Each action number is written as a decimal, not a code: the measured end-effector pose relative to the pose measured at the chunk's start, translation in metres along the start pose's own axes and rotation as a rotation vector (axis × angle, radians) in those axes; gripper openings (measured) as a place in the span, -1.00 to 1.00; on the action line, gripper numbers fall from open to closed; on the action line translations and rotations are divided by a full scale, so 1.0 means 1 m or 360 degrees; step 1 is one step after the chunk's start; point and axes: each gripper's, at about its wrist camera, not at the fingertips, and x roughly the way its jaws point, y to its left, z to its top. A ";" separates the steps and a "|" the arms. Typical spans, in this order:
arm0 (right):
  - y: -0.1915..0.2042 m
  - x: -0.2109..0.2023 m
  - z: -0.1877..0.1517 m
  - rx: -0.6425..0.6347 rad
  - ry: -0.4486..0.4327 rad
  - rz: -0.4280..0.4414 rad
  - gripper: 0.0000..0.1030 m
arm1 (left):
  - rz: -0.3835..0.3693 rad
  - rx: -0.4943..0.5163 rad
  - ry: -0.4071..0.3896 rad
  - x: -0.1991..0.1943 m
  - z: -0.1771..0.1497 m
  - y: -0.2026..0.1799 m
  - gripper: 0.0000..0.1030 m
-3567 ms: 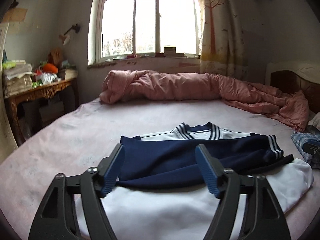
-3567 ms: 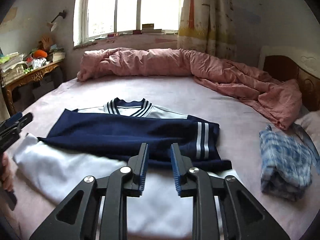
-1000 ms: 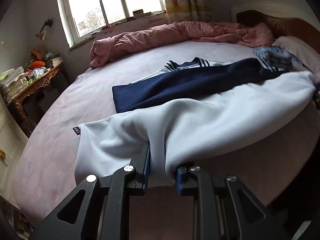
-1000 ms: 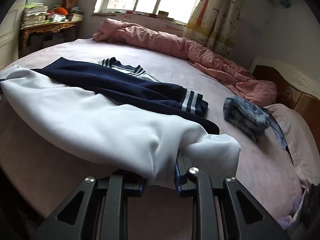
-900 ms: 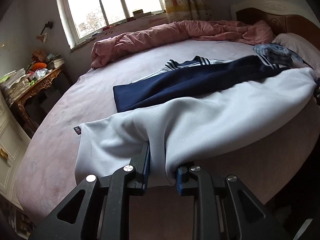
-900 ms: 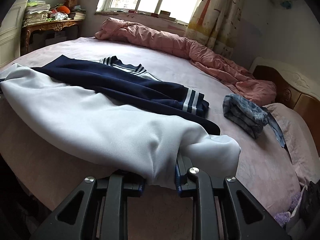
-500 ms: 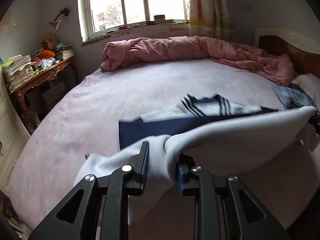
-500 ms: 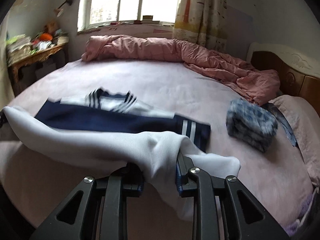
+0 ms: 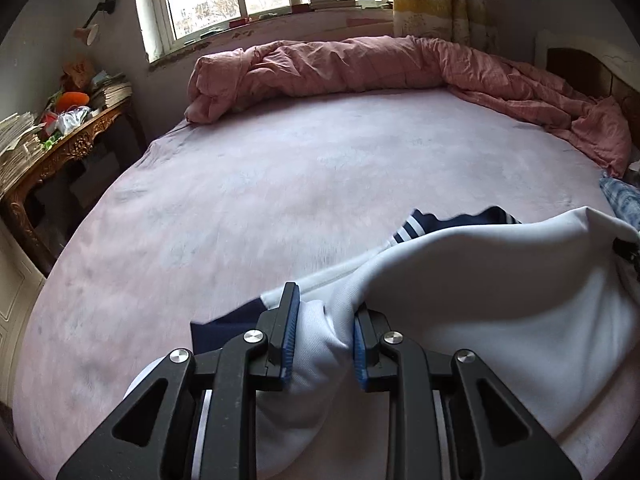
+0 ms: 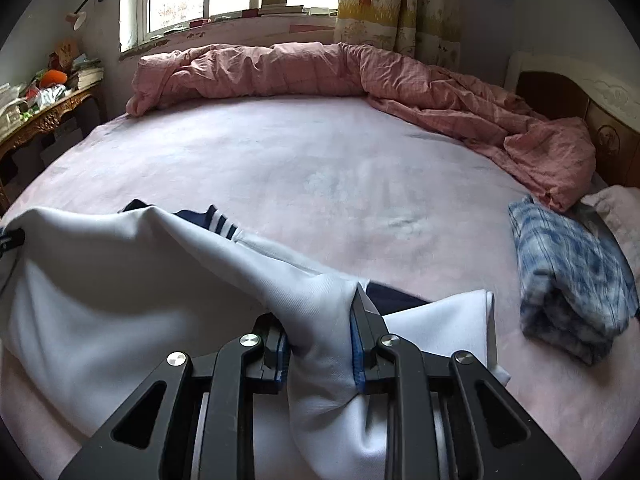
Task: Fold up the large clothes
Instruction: 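Grasp the white hem edge with both grippers and lift it toward the collar, then lay the hem over the collar with both grippers, then release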
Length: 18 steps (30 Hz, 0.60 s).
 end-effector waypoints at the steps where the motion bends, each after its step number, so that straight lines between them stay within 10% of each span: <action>1: 0.000 0.004 0.003 0.0001 -0.0004 0.0004 -0.50 | 0.0010 -0.0008 -0.0011 0.005 0.000 0.001 -0.55; 11: 0.005 0.017 0.001 -0.0084 -0.0046 0.0004 -0.39 | 0.0242 0.0344 -0.0281 -0.003 -0.042 -0.030 -0.13; 13: 0.002 0.011 -0.001 -0.0067 -0.0031 0.0037 -0.10 | 0.0232 0.0276 -0.0322 -0.021 -0.045 -0.021 0.42; 18: -0.005 -0.022 -0.009 -0.0036 -0.0137 0.0012 0.47 | 0.0070 0.0052 -0.0489 -0.074 -0.054 0.005 0.72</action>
